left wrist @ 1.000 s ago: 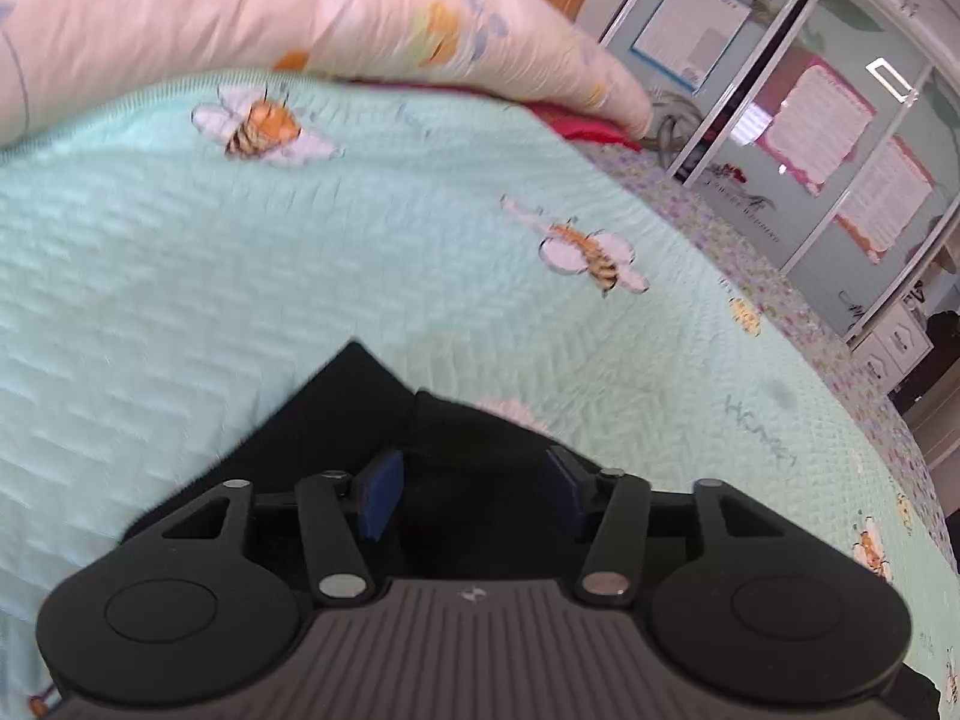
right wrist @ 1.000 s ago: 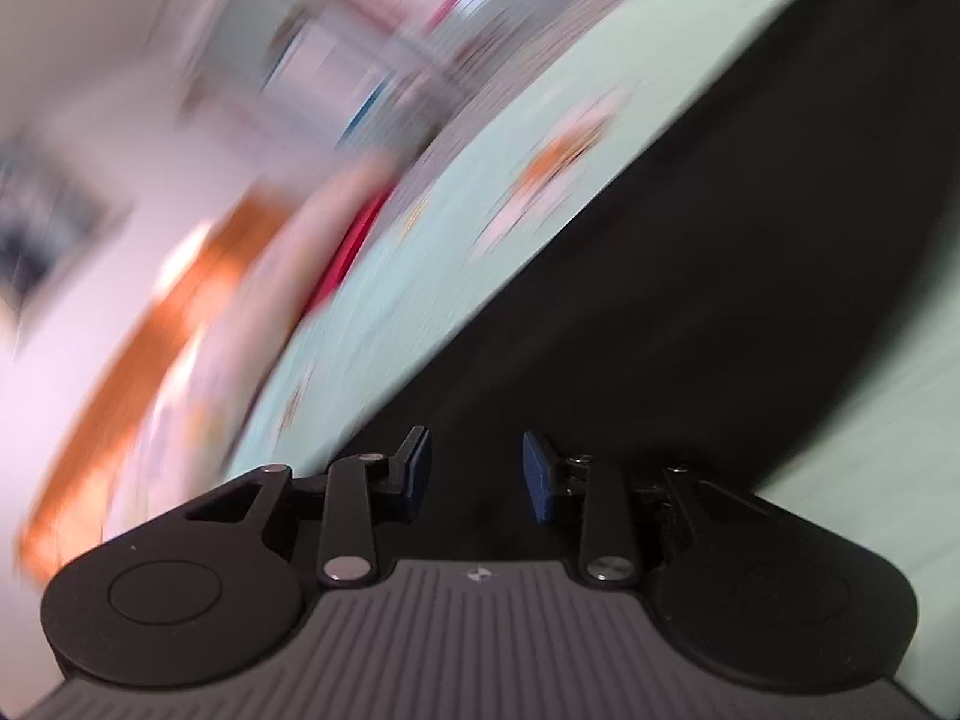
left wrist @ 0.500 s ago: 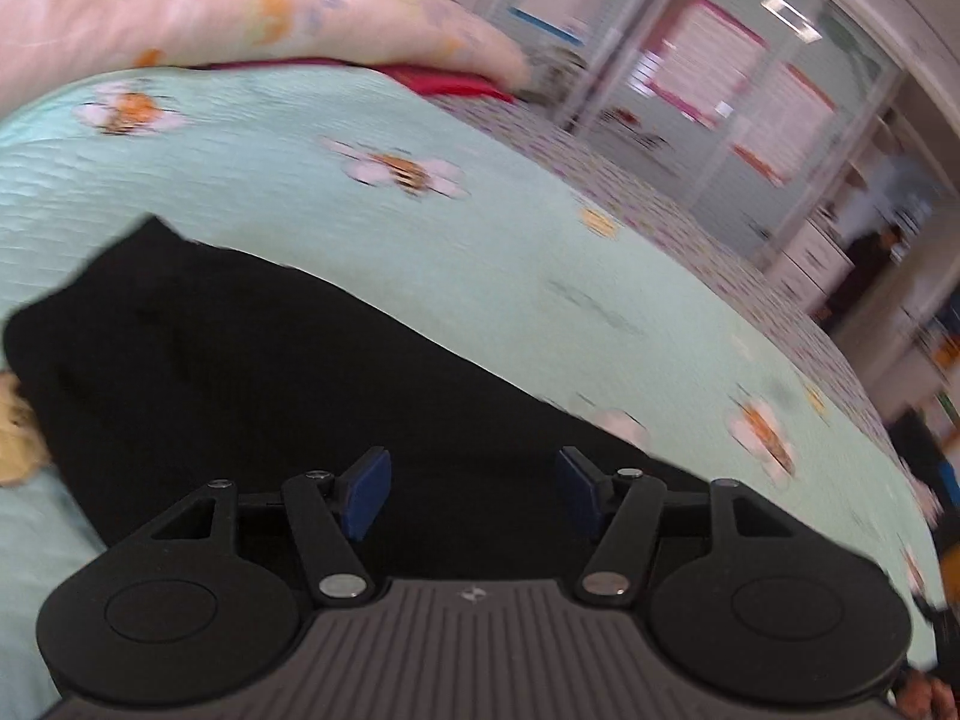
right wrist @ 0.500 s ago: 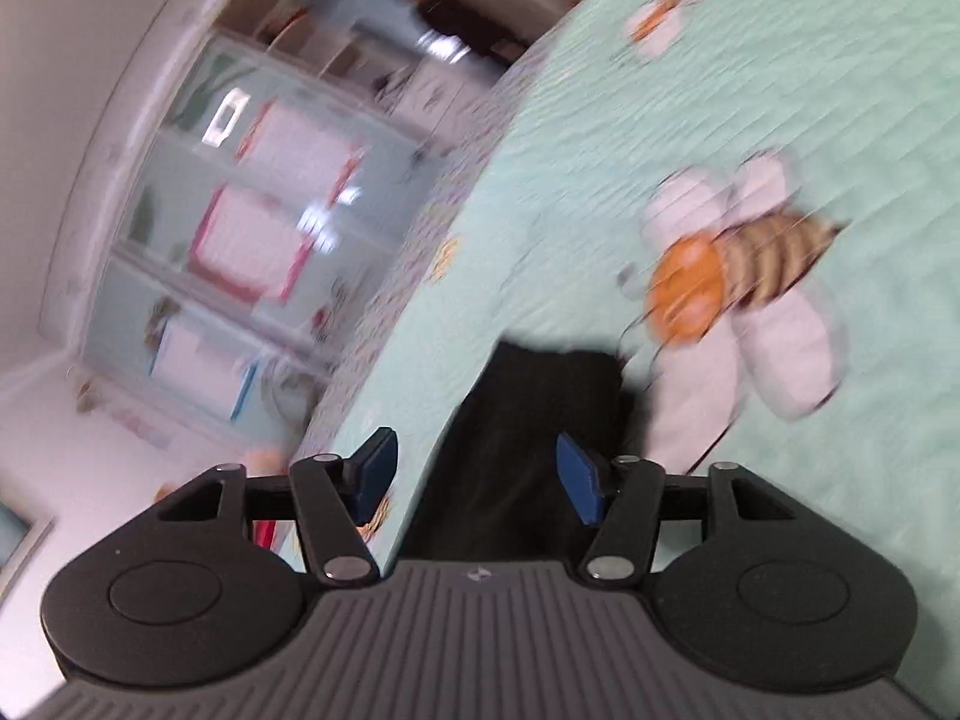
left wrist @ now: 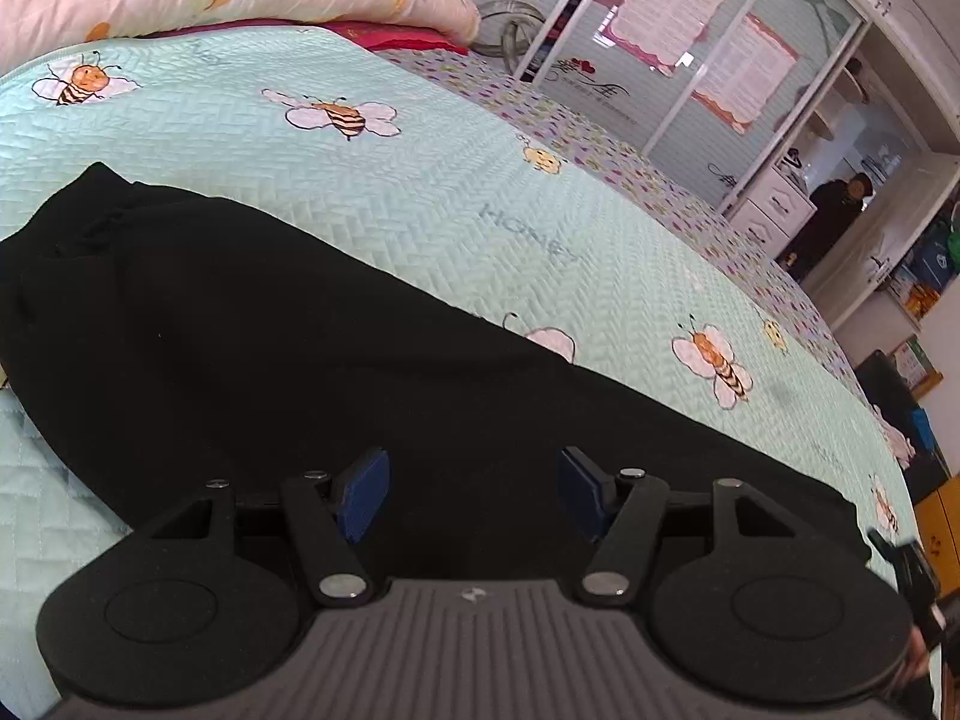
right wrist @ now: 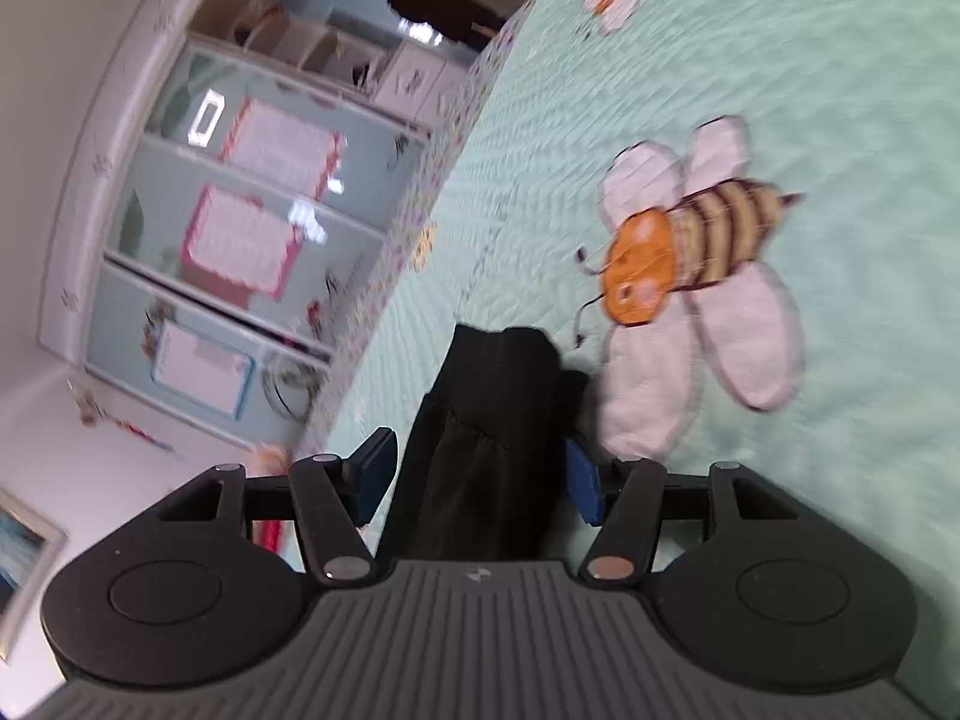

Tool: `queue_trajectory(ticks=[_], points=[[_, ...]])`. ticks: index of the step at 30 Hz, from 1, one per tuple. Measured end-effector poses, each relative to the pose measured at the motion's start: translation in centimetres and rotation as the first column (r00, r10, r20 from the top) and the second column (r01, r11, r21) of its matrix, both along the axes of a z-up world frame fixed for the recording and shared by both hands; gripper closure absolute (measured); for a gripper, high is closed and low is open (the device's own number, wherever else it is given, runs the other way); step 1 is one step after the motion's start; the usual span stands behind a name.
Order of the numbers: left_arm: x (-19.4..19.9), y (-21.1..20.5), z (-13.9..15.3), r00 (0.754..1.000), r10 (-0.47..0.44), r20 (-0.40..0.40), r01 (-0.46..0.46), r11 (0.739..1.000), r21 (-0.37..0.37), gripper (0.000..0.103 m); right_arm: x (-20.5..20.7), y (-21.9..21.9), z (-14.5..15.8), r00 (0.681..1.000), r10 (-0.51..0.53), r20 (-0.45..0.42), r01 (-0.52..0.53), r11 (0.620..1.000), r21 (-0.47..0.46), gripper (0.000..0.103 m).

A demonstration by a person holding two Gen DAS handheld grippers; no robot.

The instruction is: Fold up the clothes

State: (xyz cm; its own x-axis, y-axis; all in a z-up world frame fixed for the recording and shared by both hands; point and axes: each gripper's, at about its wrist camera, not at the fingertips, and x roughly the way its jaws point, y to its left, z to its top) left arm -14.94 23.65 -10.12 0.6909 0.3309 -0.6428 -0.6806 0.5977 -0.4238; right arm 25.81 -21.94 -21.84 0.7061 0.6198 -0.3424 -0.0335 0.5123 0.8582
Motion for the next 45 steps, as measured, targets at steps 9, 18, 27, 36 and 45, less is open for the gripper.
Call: queue_trajectory(ticks=[9,18,27,36,45], points=[[0.0,0.1,-1.2,1.000,0.002,-0.012,-0.003,0.998,-0.059,0.038,1.3,1.6,0.5,0.999,0.031,-0.007,-0.031,0.997,-0.077,0.043],[-0.1,0.2,-1.3,1.000,0.010,-0.007,-0.011,0.998,-0.064,0.038,0.8,2.7,2.3,1.000,0.016,0.008,-0.014,0.977,-0.215,0.083],[-2.4,0.6,-1.2,0.998,0.042,0.054,-0.037,0.995,-0.096,0.038,-6.5,12.1,12.5,0.898,0.250,0.363,0.007,0.816,-0.579,0.087],[-7.9,2.2,-1.6,0.985,0.137,0.106,-0.120,0.981,-0.150,0.038,-22.5,28.1,12.8,0.613,0.662,0.431,-0.074,0.591,-0.803,0.088],[-10.3,2.9,-2.7,0.979,0.164,0.119,-0.140,0.972,-0.189,0.037,-32.5,37.0,4.9,0.467,0.850,0.243,-0.080,0.314,-0.946,0.088]])
